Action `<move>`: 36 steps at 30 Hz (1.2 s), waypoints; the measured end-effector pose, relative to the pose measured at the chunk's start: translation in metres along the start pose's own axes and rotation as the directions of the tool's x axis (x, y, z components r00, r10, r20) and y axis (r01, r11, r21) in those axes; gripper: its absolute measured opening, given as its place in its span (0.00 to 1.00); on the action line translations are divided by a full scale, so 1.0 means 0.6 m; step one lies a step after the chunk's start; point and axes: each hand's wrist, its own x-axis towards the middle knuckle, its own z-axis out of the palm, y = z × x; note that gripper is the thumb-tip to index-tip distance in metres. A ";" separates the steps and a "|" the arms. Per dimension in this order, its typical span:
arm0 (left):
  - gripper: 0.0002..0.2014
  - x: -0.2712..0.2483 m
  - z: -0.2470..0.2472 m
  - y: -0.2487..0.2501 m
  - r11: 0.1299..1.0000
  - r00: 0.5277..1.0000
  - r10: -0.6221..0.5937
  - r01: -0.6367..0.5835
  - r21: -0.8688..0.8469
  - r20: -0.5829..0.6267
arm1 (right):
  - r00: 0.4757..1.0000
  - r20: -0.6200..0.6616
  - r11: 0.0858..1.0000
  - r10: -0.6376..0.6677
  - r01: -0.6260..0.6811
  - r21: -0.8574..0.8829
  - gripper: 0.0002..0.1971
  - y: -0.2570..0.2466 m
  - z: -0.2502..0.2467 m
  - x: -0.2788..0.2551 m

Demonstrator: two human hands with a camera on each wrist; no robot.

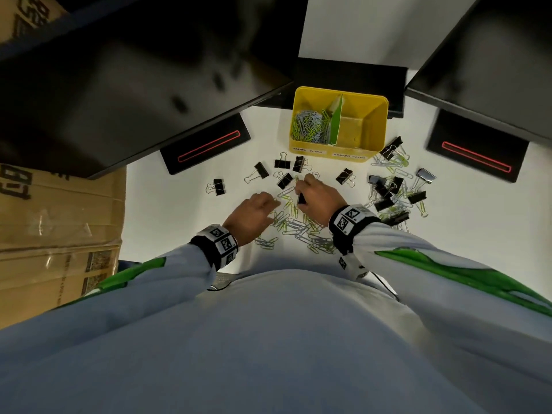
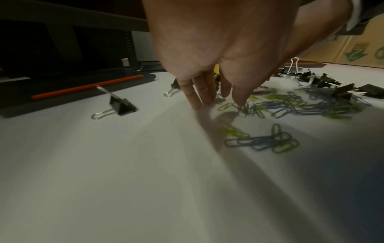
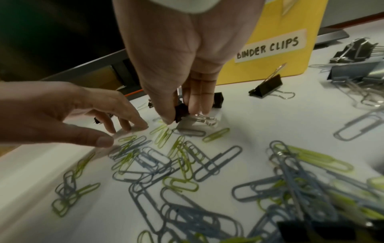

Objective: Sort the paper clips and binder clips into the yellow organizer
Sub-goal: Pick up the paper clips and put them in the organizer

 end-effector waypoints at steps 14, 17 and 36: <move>0.27 0.081 -0.012 0.058 0.992 0.999 -0.025 0.020 0.121 0.038 | 0.998 -0.061 0.998 -0.026 0.022 -0.065 0.19 0.068 -0.026 -0.038; 0.27 0.046 -0.006 0.044 0.993 0.996 0.069 -0.073 0.089 0.048 | 0.993 0.086 0.992 -0.085 0.093 -0.088 0.28 0.062 -0.006 -0.055; 0.11 0.068 -0.005 0.061 0.993 0.999 -0.016 0.020 -0.119 0.039 | 0.984 0.164 0.991 -0.068 0.085 -0.100 0.12 0.044 0.013 -0.053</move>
